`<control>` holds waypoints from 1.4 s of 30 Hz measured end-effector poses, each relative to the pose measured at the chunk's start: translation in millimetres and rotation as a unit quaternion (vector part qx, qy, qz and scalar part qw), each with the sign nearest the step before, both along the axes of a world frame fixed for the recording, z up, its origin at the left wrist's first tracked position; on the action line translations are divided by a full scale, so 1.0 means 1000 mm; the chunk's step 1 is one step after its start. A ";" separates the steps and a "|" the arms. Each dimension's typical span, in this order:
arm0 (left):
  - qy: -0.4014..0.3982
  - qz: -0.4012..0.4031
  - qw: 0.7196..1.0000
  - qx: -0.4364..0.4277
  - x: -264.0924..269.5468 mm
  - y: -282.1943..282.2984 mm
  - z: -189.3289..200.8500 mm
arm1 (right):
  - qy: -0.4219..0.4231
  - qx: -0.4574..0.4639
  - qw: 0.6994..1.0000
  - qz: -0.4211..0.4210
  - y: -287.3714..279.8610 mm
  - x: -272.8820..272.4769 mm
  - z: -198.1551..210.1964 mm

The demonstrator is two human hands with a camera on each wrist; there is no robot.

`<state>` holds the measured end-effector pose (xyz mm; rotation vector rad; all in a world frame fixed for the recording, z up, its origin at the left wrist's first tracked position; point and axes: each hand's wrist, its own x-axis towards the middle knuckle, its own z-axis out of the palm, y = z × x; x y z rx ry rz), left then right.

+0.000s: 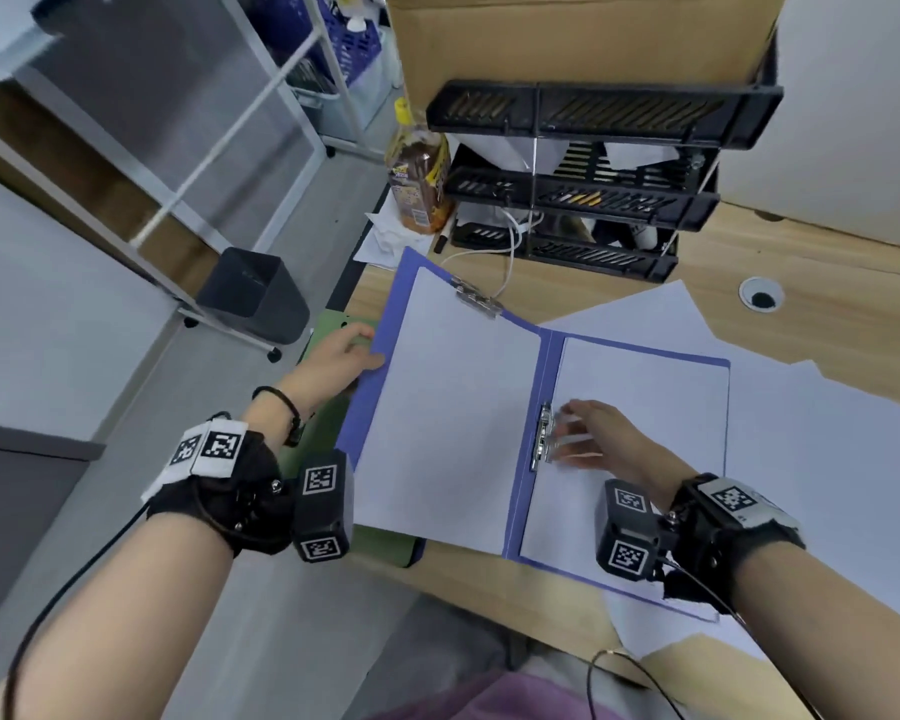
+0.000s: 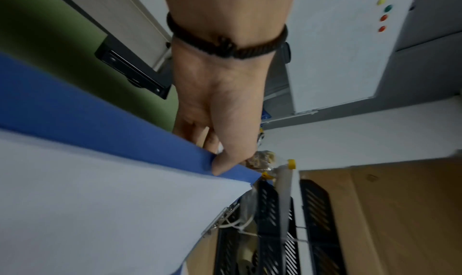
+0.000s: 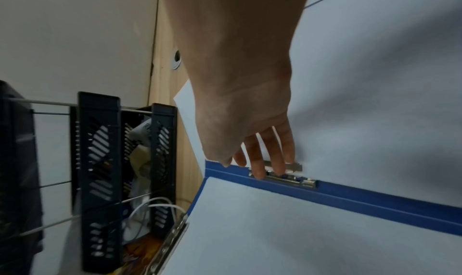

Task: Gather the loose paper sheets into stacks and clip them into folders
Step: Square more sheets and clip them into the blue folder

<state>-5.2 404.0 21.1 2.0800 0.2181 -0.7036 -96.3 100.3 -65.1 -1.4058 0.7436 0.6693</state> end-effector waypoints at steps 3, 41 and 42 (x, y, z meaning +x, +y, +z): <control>0.010 -0.038 0.996 -0.080 -0.018 -0.029 0.030 | -0.044 0.023 0.999 -0.016 -0.006 -0.003 0.024; 0.201 -0.027 0.973 -0.111 -0.125 -0.134 -0.099 | 0.065 -0.033 0.984 -0.165 -0.091 -0.186 -0.019; 0.211 -0.032 0.967 -0.137 -0.123 -0.133 -0.099 | 0.068 -0.028 0.983 -0.170 -0.088 -0.184 -0.018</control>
